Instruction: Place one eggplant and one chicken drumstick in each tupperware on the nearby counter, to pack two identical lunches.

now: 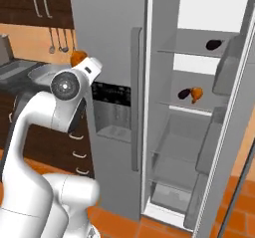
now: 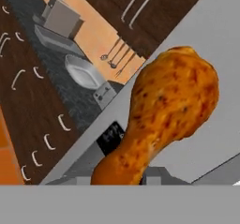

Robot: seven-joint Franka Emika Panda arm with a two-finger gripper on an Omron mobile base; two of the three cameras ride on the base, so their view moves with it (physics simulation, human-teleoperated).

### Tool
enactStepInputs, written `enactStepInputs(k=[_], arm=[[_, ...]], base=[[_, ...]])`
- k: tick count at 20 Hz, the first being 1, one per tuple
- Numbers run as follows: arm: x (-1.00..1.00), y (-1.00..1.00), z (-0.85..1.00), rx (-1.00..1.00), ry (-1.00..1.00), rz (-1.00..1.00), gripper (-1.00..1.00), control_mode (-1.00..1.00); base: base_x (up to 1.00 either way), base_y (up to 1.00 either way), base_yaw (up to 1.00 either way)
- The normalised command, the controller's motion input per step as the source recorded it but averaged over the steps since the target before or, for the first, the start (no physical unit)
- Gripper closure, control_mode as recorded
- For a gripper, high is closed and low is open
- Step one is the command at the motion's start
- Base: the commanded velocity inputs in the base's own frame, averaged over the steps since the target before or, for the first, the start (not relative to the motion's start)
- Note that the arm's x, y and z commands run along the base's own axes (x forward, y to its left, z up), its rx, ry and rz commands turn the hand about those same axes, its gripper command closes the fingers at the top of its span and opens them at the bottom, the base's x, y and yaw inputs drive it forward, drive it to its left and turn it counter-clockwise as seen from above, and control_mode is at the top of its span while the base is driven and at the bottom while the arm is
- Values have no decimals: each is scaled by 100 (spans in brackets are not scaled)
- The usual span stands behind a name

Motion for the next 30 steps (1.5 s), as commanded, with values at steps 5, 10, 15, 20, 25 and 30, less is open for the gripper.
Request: enactStepInputs(k=[5, 10, 15, 20, 25, 30], arm=[[0, 0, 0, 0, 0, 0, 100, 100], [0, 0, 0, 0, 0, 0, 100, 100], [0, 0, 0, 0, 0, 0, 100, 100], [0, 0, 0, 0, 0, 0, 100, 100], [0, 0, 0, 0, 0, 0, 100, 100], [0, 0, 0, 0, 0, 0, 100, 100]], base=[[1, 100, 55], [22, 100, 51], [96, 100, 33], [100, 99, 13], [100, 43, -19], [89, 2, -55]])
